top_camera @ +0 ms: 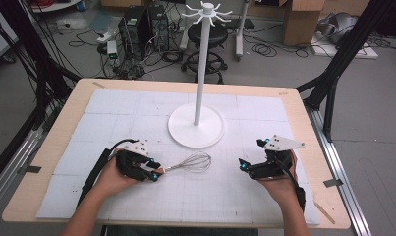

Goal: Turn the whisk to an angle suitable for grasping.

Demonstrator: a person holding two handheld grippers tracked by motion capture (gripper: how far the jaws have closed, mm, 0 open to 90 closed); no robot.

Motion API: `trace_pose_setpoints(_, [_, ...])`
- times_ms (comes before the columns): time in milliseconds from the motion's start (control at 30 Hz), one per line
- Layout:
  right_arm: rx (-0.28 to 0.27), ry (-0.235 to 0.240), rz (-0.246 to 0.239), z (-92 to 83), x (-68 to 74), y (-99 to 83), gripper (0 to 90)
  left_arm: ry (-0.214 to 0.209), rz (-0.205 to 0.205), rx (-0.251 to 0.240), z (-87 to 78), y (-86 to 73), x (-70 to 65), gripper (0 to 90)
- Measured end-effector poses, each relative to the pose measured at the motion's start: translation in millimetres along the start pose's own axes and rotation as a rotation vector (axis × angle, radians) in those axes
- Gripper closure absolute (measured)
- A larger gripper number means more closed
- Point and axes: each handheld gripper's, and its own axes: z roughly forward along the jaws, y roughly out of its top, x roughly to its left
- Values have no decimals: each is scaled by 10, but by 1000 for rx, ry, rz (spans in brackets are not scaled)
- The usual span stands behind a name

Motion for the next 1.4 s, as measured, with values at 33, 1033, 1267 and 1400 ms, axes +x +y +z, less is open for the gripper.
trace_pose_setpoints(33, [-4, 0, 2, 0, 0, 0, 22, 7, -7, -6, -32, -17, 2, 592])
trace_pose_setpoints(1033, [-35, -10, 4, -93, -8, 41, 22, -40, 103, 54, 281, 160, -100, 682])
trace_pose_setpoints(1267, [-36, -11, 6, -102, -23, 39, 21, -68, 135, 52, 486, 356, -119, 686])
trace_pose_setpoints(1400, [-35, -10, 2, -97, -28, 38, 22, -75, 146, 52, 589, 452, -139, 688])
